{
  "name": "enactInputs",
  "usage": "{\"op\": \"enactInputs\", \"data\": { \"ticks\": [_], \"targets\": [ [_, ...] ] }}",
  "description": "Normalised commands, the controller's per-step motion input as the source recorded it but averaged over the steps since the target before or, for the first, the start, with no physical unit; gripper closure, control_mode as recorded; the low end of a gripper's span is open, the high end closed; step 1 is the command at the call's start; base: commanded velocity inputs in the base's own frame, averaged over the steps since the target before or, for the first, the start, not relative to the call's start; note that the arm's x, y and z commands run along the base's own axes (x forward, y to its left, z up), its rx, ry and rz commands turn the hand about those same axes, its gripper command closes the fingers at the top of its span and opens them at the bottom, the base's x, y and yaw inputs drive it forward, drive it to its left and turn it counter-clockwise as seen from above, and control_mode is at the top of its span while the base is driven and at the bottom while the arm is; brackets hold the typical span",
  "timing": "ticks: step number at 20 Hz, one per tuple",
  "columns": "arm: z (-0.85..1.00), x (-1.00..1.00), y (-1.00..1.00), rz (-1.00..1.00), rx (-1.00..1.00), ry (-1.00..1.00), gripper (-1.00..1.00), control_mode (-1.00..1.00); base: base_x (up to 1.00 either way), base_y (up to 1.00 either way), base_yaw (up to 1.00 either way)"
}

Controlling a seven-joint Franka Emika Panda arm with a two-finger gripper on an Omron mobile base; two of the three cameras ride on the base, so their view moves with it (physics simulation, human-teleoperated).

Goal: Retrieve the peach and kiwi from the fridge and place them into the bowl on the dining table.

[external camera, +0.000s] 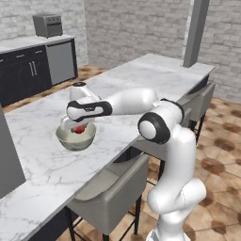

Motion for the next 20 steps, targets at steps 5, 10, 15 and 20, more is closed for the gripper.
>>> {"op": "enactInputs", "data": {
  "ticks": [5, 10, 15, 20],
  "targets": [
    [-0.27, 0.32, 0.15, 0.00, 0.00, 0.00, 1.00, -1.00, 0.00, 0.00, 0.00],
    [-0.25, 0.33, 0.13, 0.00, 0.00, 0.00, 1.00, -1.00, 0.00, 0.00, 0.00],
    [-0.29, 0.21, 0.00, 0.00, 0.00, 0.00, -1.00, -1.00, 0.00, 0.00, 0.00],
    [-0.30, 0.19, 0.00, 0.00, 0.00, 0.00, -1.00, -1.00, 0.00, 0.00, 0.00]
  ]
}}
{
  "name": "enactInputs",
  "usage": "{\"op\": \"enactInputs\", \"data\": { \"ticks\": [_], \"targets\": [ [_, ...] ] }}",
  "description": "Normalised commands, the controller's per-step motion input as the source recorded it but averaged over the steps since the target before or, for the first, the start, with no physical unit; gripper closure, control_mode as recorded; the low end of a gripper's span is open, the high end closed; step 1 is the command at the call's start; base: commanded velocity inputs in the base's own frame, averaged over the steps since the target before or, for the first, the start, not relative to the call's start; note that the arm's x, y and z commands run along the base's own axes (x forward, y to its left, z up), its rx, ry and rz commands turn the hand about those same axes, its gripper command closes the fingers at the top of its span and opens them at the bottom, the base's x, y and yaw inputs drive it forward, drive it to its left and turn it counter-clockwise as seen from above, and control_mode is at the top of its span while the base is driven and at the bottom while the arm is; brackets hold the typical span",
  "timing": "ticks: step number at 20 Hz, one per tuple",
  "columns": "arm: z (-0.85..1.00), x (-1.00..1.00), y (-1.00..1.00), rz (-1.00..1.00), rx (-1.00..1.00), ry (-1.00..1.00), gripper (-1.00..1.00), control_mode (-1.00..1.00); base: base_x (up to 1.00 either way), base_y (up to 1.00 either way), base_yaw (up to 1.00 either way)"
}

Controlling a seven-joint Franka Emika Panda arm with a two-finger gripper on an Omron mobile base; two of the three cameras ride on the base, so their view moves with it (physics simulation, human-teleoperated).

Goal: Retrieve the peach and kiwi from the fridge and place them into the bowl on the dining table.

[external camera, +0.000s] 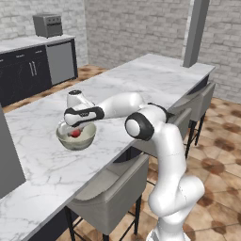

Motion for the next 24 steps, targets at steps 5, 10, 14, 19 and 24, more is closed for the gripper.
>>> {"op": "enactInputs", "data": {
  "ticks": [5, 10, 14, 19, 24],
  "targets": [
    [-0.13, 0.12, 0.00, 0.00, 0.00, -0.04, -1.00, -1.00, 0.00, 0.00, 0.00],
    [0.18, -0.08, 0.00, 0.00, 0.00, -0.19, -1.00, -1.00, 0.00, 0.00, 0.00],
    [0.76, -0.57, 0.00, 0.00, 0.00, -0.31, -1.00, -1.00, 0.00, 0.00, 0.00],
    [0.95, -0.74, -0.14, 0.00, 0.00, -0.30, -1.00, -1.00, 0.00, 0.00, 0.00],
    [0.93, -0.82, -0.55, -0.01, 0.00, -0.15, -1.00, -1.00, 0.00, 0.00, 0.00]
  ]
}}
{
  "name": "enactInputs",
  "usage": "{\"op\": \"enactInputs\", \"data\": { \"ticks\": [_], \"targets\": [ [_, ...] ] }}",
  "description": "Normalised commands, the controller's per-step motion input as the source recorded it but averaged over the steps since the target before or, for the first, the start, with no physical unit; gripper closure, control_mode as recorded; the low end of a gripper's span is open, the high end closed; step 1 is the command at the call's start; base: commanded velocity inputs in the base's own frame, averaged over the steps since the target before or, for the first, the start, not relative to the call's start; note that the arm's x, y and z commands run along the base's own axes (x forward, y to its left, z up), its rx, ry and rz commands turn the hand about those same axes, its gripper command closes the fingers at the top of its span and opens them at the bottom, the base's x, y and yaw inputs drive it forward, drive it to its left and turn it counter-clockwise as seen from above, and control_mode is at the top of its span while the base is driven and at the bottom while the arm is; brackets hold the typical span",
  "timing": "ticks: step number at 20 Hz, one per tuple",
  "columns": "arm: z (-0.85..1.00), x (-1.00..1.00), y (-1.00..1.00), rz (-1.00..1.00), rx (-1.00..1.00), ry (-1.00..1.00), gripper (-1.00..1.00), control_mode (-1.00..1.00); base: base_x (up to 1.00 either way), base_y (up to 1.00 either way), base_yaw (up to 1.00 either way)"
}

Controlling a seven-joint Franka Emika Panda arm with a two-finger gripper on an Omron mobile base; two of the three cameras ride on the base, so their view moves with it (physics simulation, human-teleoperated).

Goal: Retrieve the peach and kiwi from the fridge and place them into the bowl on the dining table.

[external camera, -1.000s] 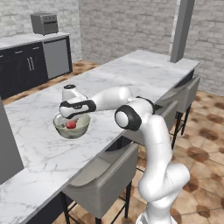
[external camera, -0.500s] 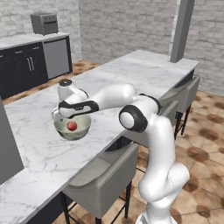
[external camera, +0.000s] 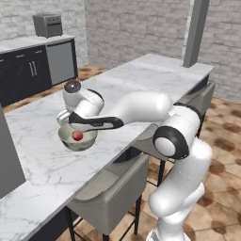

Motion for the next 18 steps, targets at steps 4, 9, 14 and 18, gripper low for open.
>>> {"op": "enactInputs", "data": {
  "ticks": [4, 9, 14, 18],
  "targets": [
    [0.90, -0.69, -0.76, -0.01, 0.00, -0.11, -1.00, -1.00, 0.00, 0.00, 0.00],
    [0.96, -0.63, -0.82, 0.00, 0.00, -0.07, -1.00, -1.00, 0.00, 0.00, 0.00],
    [0.93, -0.80, -0.83, 0.02, 0.01, -0.08, -1.00, -1.00, 0.00, 0.00, 0.00],
    [0.77, -1.00, -0.80, 0.15, 0.06, -0.10, -1.00, -1.00, 0.00, 0.00, 0.00]
  ]
}}
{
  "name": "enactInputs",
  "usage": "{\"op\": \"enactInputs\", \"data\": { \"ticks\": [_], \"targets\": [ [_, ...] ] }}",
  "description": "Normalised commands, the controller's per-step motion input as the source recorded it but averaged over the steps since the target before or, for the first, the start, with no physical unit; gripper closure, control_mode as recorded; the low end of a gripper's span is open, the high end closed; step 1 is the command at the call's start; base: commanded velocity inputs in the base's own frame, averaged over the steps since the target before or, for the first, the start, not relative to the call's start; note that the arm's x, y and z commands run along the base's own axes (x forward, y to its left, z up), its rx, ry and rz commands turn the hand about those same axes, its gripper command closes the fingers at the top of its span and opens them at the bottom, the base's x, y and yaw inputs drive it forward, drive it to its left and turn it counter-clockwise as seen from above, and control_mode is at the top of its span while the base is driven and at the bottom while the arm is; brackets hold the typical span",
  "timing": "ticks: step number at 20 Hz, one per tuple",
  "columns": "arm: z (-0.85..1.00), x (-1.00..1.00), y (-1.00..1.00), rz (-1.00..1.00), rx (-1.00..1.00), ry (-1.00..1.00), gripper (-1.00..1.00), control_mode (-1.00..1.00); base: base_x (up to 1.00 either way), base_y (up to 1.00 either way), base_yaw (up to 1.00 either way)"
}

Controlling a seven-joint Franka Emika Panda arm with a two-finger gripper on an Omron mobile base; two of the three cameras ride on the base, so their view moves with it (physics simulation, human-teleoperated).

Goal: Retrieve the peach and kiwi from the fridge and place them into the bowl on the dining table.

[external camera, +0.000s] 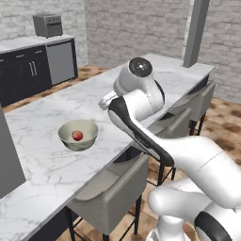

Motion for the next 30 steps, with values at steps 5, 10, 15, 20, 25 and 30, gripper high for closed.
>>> {"op": "enactInputs", "data": {
  "ticks": [5, 10, 15, 20, 25, 30],
  "targets": [
    [0.41, -1.00, -0.70, 0.21, 0.05, -0.11, -1.00, -1.00, 0.00, 0.00, 0.00],
    [0.05, -1.00, -0.52, 0.15, 0.07, -0.13, -1.00, -1.00, 0.00, 0.00, 0.00],
    [0.17, -1.00, -0.38, 0.06, 0.09, -0.04, -1.00, -1.00, 0.00, 0.00, 0.00],
    [0.37, -1.00, -0.25, 0.01, 0.01, 0.00, -1.00, -1.00, 0.00, 0.00, 0.00],
    [0.37, -0.74, -0.05, 0.00, -0.01, 0.06, -1.00, -1.00, 0.00, 0.00, 0.00],
    [0.06, -0.47, 0.00, 0.00, -0.03, 0.05, -1.00, -1.00, 0.00, 0.00, 0.00]
  ]
}}
